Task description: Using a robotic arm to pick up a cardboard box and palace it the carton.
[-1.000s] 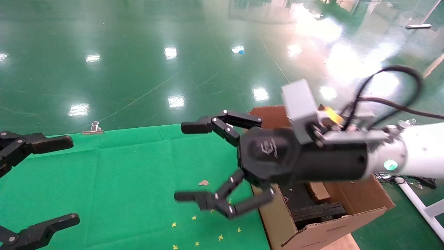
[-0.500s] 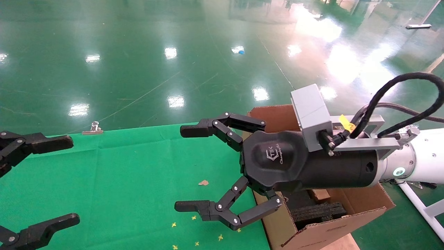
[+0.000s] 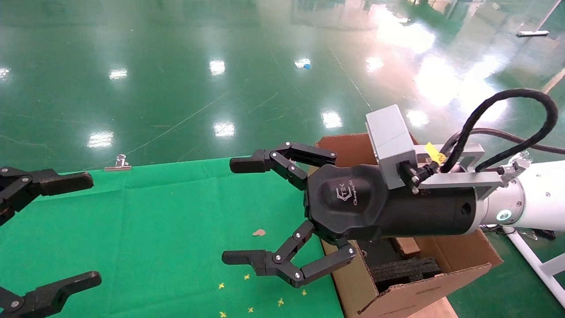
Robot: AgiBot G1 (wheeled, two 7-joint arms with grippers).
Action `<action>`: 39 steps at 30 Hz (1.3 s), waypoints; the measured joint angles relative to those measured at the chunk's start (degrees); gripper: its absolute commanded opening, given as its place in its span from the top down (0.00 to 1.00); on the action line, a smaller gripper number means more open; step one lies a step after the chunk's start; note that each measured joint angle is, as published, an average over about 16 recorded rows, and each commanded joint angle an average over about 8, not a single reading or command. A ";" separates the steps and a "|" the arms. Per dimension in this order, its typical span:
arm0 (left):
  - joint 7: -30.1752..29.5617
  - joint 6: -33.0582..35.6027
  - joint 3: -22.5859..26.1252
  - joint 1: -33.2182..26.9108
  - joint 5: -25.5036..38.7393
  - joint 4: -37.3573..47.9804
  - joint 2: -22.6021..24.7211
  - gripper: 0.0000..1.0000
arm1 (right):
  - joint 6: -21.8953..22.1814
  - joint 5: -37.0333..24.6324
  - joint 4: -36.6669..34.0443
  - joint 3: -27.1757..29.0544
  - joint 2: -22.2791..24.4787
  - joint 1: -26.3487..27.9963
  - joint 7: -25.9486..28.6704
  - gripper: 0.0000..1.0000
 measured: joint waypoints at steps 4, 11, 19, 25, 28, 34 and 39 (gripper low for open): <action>0.00 0.00 0.00 0.00 0.00 0.00 0.00 0.00 | 0.03 -0.08 -0.10 -0.13 -0.02 0.12 0.04 0.00; 0.00 0.01 0.00 0.00 0.00 0.00 0.00 0.00 | 0.05 -0.14 -0.20 -0.27 -0.04 0.26 0.07 0.00; 0.00 0.01 0.00 0.00 0.00 0.00 0.00 0.00 | 0.08 -0.17 -0.27 -0.35 -0.07 0.34 0.11 0.00; 0.00 0.01 0.00 0.00 0.00 0.00 0.00 0.00 | 0.10 -0.19 -0.29 -0.39 -0.08 0.37 0.13 0.00; 0.00 0.01 0.00 0.00 0.00 0.00 0.00 0.00 | 0.10 -0.20 -0.30 -0.40 -0.09 0.38 0.13 0.00; 0.00 0.01 0.00 0.00 0.00 0.00 0.00 0.00 | 0.11 -0.22 -0.33 -0.42 -0.09 0.40 0.13 0.00; 0.00 0.01 0.00 0.00 0.00 0.00 0.00 0.00 | 0.11 -0.23 -0.34 -0.44 -0.09 0.41 0.13 0.00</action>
